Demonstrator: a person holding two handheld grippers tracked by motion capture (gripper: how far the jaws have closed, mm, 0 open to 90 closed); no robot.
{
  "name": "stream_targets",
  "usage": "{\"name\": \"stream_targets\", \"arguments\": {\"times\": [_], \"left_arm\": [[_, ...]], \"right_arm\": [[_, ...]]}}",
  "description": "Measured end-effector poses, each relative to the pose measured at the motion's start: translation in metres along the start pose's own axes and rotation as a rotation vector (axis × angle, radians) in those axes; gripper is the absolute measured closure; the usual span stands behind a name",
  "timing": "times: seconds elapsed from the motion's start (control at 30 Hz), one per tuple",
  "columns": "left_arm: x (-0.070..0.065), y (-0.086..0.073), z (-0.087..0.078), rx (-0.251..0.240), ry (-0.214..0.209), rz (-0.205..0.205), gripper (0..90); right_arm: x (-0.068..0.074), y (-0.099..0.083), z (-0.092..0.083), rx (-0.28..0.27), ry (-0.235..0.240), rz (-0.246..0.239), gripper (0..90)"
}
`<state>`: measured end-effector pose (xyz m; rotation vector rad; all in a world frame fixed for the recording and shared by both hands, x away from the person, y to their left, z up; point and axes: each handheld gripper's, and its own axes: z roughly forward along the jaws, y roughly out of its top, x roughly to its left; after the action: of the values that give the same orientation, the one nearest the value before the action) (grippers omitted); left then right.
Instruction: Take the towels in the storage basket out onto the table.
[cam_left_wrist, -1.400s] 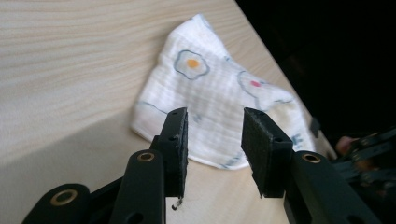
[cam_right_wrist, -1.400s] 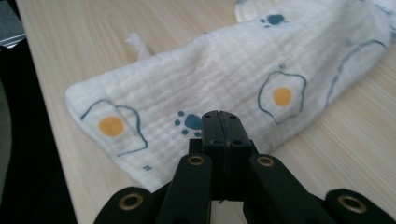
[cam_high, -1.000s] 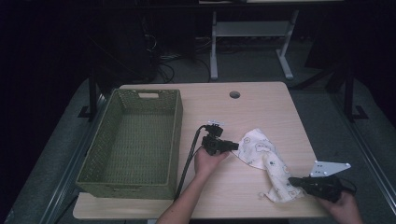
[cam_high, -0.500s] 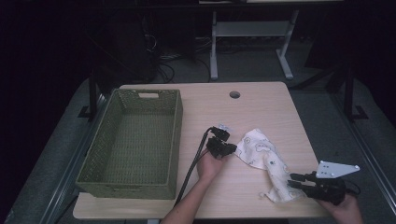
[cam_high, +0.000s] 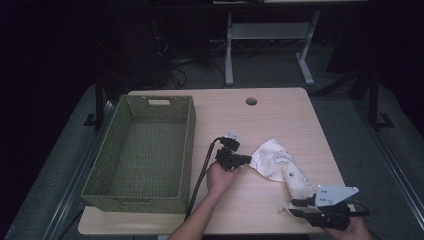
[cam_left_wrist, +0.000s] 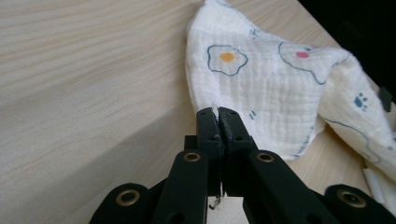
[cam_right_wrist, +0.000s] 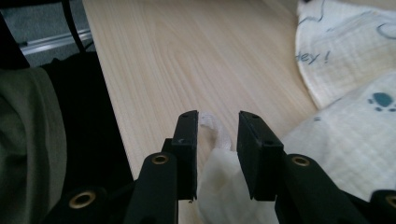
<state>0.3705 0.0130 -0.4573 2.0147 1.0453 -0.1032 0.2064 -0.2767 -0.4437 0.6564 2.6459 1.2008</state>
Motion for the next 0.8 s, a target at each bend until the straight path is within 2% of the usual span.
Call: {"name": "stream_targets", "arguments": {"times": [0.17, 0.33, 0.37, 0.4, 0.43, 0.53, 0.57, 0.6, 0.7, 0.77, 0.8], "left_arm": [[-0.001, 0.0, -0.011, -0.032, -0.015, -0.01, 88.4], [-0.003, -0.002, -0.02, -0.057, -0.031, -0.025, 88.4], [-0.004, -0.002, -0.022, -0.059, -0.029, -0.019, 88.4], [-0.004, -0.002, -0.022, -0.059, -0.029, -0.019, 88.4], [-0.003, -0.002, -0.024, -0.061, -0.033, -0.024, 88.4], [-0.004, -0.003, -0.027, -0.062, -0.036, -0.027, 88.4], [-0.004, -0.003, -0.027, -0.062, -0.036, -0.027, 88.4], [-0.004, -0.004, -0.029, -0.067, -0.048, -0.032, 88.3], [-0.005, -0.005, -0.032, -0.072, -0.055, -0.034, 88.4], [-0.005, -0.006, -0.036, -0.084, -0.065, -0.041, 88.4], [-0.004, -0.007, -0.041, -0.103, -0.08, -0.058, 88.4]], "right_arm": [[-0.001, -0.001, 0.014, 0.114, -0.017, -0.004, 66.7], [-0.001, -0.005, 0.017, 0.147, -0.017, -0.005, 65.1], [-0.001, -0.007, 0.019, 0.156, -0.026, -0.003, 67.6], [-0.001, -0.007, 0.019, 0.156, -0.026, -0.003, 67.6], [-0.003, -0.008, 0.018, 0.153, -0.039, 0.006, 72.9], [-0.004, -0.008, 0.018, 0.159, -0.054, 0.004, 82.0], [-0.004, -0.008, 0.018, 0.159, -0.054, 0.004, 82.0], [-0.005, -0.007, 0.018, 0.17, -0.067, -0.003, 86.5], [-0.006, -0.007, 0.016, 0.169, -0.077, 0.0, 88.0], [-0.008, -0.006, 0.013, 0.147, -0.076, 0.007, 88.2], [-0.011, -0.005, 0.007, 0.101, -0.065, 0.023, 88.2]]}}
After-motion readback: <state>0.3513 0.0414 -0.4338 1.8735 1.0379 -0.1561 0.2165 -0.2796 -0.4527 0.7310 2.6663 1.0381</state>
